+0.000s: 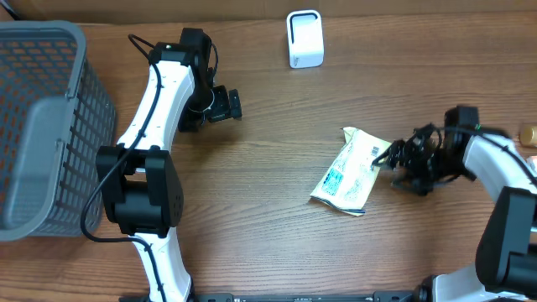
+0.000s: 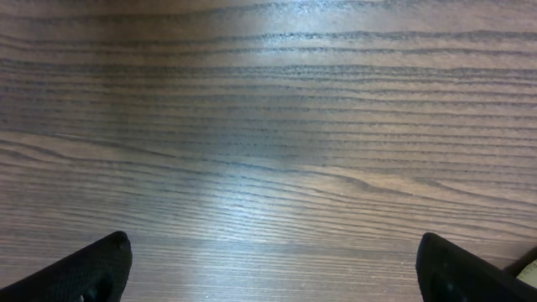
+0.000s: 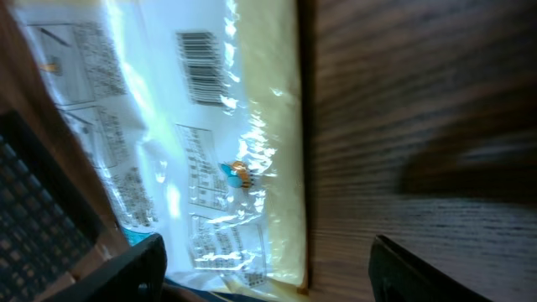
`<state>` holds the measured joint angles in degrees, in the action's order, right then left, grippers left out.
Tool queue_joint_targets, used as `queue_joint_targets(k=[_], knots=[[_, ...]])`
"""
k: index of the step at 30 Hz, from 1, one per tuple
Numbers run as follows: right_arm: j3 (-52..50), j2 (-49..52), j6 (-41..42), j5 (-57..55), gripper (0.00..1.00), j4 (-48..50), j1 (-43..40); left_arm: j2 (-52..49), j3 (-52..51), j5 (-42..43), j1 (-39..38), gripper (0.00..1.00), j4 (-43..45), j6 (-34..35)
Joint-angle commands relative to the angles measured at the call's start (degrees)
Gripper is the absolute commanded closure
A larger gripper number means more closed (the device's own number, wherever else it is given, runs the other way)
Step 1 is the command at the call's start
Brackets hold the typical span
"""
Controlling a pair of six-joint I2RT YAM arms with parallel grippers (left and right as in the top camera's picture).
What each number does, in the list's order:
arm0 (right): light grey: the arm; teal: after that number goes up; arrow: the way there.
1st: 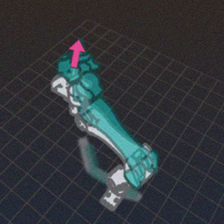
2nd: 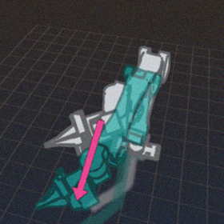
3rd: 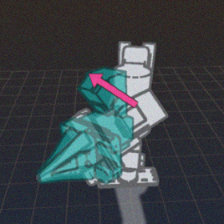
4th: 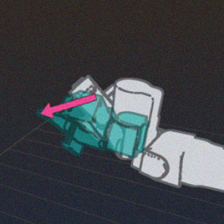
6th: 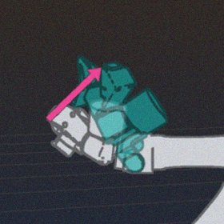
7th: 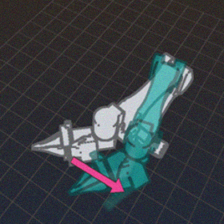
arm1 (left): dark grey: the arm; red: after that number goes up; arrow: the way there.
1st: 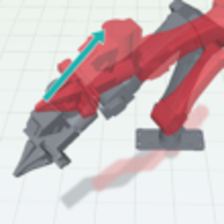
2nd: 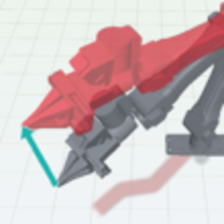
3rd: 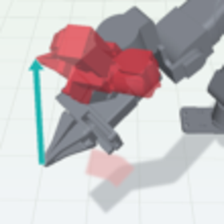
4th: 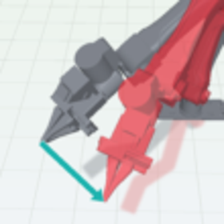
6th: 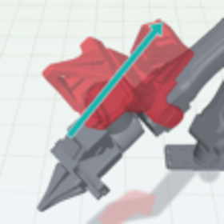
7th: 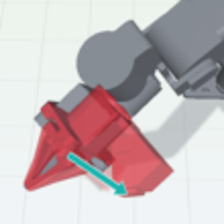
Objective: Scan the item barcode
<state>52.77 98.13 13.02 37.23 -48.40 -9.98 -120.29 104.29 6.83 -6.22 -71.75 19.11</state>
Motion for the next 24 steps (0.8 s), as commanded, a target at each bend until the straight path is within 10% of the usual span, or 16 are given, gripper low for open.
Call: queue_joint_targets(k=[1, 24], knots=[[-4.42, -0.61, 3.43, 2.75, 0.21, 4.2, 0.17, -0.35, 0.7, 0.26, 0.68, 0.0, -0.02, -0.92], [-11.15, 1.11, 22.27, 3.8, 0.28, 24.87, 6.97, -0.35, 0.66, 11.43, -0.61, 0.09, 2.32, -0.92]])
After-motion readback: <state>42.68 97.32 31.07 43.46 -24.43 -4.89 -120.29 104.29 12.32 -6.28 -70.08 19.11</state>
